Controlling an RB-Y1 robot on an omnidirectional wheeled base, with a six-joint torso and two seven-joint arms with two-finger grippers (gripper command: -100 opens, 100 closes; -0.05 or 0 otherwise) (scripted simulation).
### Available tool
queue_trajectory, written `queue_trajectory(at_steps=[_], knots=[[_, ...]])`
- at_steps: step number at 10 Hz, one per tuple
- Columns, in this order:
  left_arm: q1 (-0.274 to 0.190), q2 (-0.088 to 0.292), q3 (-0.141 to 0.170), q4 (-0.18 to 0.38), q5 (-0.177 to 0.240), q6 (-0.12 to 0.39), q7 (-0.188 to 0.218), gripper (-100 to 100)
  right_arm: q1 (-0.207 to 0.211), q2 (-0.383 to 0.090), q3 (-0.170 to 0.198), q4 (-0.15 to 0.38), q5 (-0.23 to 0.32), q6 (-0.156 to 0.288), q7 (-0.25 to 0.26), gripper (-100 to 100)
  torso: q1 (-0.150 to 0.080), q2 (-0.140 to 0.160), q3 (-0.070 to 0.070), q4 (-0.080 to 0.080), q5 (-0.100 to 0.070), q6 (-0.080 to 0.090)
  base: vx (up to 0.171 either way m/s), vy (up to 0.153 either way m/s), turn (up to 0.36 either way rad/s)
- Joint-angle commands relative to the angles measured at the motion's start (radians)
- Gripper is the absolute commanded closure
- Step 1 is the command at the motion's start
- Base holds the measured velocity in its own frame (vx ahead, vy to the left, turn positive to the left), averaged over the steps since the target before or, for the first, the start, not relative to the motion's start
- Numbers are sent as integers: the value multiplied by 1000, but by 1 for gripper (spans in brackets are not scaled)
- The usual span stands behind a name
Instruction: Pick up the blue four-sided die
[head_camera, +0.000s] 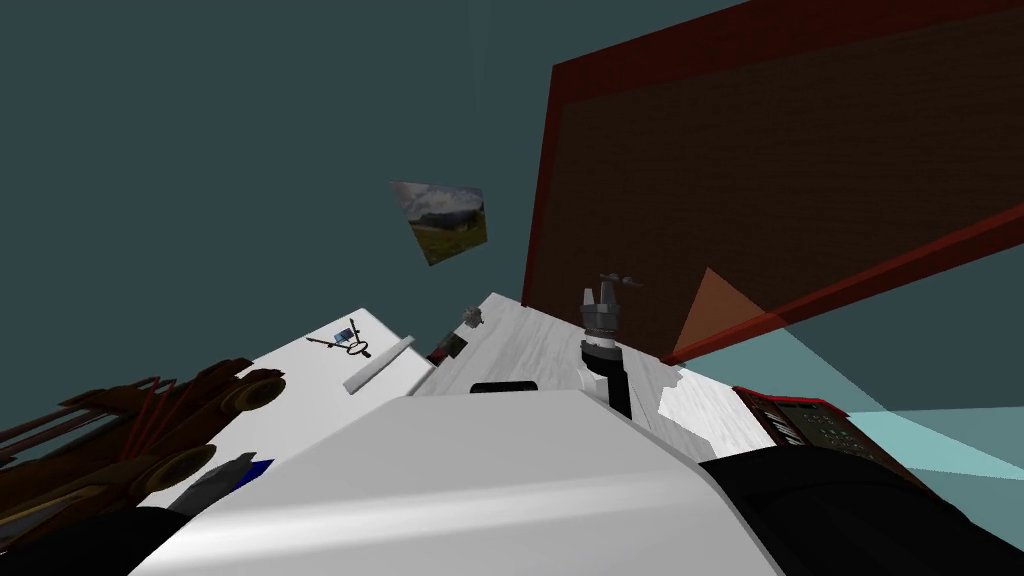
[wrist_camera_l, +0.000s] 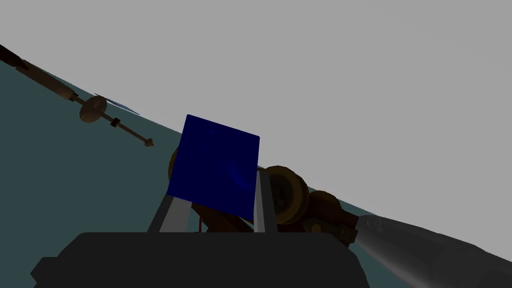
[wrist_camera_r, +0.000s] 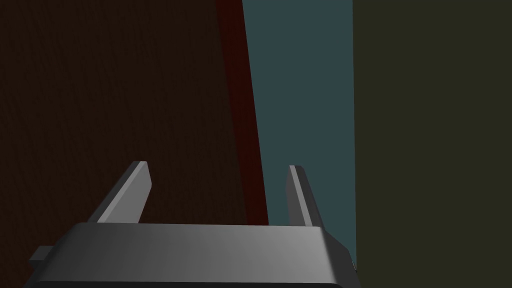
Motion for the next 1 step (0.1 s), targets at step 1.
queue_trajectory(at_steps=[1], knots=[[0,0,0,0,0,0,0,0,0,0,0,0,0,0,0,0,0,0,0,0,0,0,-2,-5,1]])
